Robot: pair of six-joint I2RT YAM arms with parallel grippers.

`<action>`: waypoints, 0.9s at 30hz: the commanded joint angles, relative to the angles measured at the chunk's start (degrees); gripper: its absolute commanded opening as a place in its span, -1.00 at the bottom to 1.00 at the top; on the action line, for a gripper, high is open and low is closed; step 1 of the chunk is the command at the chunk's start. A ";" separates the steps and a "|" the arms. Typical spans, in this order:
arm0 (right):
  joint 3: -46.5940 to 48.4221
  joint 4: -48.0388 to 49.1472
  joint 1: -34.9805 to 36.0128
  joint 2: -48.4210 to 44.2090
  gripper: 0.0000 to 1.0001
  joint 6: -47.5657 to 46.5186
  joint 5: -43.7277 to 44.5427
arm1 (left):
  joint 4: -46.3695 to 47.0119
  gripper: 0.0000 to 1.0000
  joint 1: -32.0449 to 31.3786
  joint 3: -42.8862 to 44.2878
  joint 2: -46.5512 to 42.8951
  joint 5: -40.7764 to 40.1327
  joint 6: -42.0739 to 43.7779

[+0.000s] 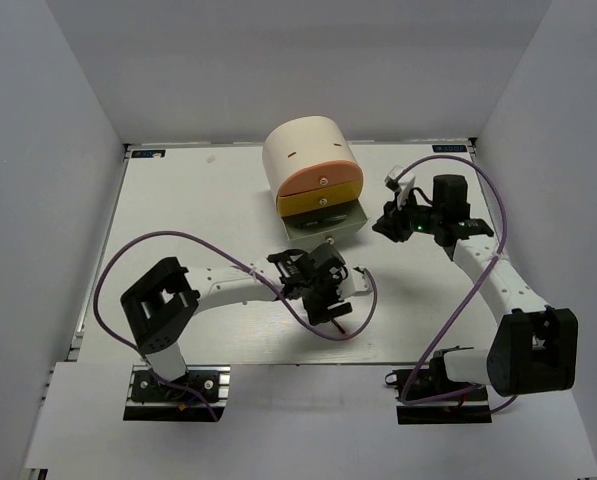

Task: Sort the stationery into containers
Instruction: Pick up the pen from the center of the board.

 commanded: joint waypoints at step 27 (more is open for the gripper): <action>-4.54 -0.21 -6.60 -3.22 -0.36 0.21 -5.17 | -1.23 -0.73 -1.96 4.24 7.35 1.05 -0.70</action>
